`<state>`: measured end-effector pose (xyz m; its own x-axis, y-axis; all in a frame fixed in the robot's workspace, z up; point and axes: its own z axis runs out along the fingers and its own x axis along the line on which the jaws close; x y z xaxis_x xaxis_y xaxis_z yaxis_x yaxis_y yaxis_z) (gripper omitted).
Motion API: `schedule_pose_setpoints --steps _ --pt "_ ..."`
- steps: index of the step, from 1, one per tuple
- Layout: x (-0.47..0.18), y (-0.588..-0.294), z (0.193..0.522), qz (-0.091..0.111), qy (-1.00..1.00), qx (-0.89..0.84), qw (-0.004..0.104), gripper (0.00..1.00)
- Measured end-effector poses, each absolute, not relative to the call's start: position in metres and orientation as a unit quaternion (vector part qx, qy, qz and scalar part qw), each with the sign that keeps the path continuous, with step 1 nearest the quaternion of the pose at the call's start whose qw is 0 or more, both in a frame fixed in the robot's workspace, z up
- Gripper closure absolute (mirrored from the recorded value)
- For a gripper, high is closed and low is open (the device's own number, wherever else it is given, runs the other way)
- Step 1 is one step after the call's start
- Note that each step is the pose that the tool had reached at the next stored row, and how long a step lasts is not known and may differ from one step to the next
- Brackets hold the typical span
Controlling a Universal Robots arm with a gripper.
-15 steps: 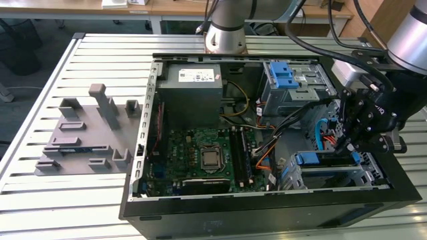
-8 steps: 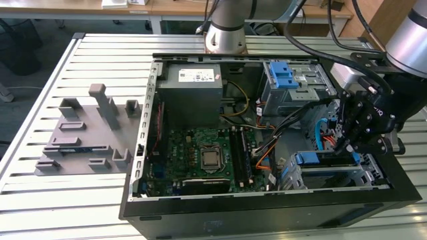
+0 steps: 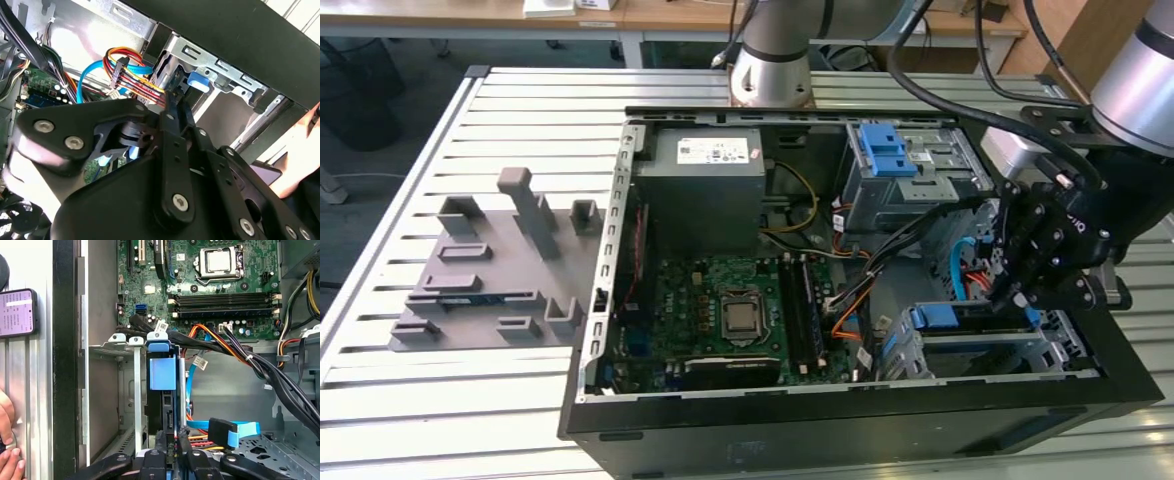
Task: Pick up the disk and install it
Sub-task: 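Insert the first disk wire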
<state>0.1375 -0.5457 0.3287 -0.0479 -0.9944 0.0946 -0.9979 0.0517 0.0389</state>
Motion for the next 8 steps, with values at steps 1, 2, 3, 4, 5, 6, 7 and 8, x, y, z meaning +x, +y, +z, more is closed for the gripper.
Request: schedule_pose_setpoints --steps 1,2,3,4,5,6,7,8 --pt "0.138 -0.546 0.329 0.019 -0.724 0.688 0.048 0.76" --pt "0.138 -0.546 0.33 0.018 -0.724 0.688 0.048 0.76" --pt "0.138 -0.546 0.332 0.018 -0.724 0.688 0.048 0.76" --pt "0.137 -0.546 0.334 0.018 -0.724 0.688 0.048 0.76" --pt "0.138 -0.546 0.335 0.018 -0.724 0.688 0.048 0.76" --pt "0.138 -0.546 0.337 0.018 -0.724 0.688 0.048 0.76" --pt "0.138 -0.546 0.339 0.018 -0.724 0.688 0.048 0.76" --pt "0.138 -0.546 0.34 0.018 -0.724 0.688 0.048 0.76"
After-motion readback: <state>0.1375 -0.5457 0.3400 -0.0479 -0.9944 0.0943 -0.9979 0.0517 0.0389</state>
